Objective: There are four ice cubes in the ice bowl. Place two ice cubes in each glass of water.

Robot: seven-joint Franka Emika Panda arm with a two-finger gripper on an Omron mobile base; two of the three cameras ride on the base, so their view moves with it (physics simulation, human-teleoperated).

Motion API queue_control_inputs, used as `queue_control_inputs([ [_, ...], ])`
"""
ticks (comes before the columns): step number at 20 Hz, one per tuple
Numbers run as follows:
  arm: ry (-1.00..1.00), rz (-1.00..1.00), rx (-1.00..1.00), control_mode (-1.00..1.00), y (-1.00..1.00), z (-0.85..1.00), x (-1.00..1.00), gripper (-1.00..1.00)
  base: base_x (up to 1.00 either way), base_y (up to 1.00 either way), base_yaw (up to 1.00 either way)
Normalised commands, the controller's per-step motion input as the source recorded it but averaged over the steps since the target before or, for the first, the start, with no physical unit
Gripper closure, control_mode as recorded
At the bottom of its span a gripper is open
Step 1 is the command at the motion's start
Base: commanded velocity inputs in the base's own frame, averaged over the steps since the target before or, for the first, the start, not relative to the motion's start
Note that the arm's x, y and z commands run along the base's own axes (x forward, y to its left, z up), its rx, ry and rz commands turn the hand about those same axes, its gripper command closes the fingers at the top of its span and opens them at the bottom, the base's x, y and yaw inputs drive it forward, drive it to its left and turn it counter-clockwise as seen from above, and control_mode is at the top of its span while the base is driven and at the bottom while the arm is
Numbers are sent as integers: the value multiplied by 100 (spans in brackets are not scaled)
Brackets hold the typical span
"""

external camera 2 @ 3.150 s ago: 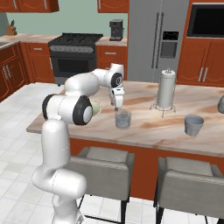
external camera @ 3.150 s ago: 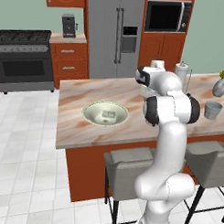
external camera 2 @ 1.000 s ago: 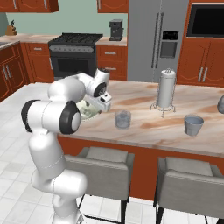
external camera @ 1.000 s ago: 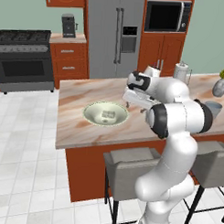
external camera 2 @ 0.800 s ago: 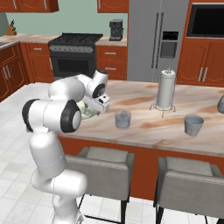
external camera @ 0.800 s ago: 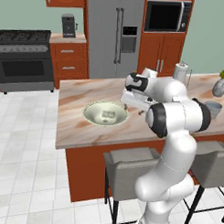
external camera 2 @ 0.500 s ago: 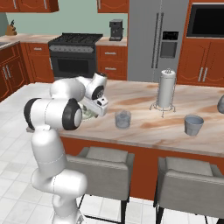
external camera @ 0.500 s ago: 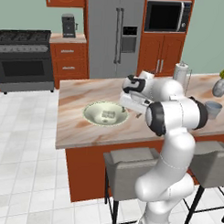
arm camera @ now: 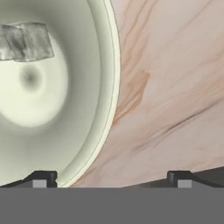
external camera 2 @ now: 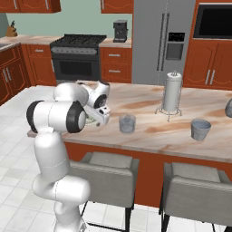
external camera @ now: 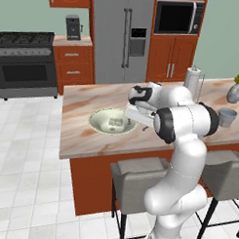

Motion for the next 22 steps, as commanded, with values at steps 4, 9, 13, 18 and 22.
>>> queue_control_inputs([
  [4, 0, -4, 1, -100, 5, -24, 0, -100, 0, 0, 0],
  [9, -1, -6, 0, -100, 9, -17, 4, -100, 0, 0, 0],
  [13, -4, -7, 0, -100, 8, -9, 10, -100, 0, 0, 0],
  [18, -3, -6, 0, -100, 6, -7, 12, -100, 0, 0, 0],
  [22, 0, -4, 0, -100, 3, -12, 14, -100, 0, 0, 0],
])
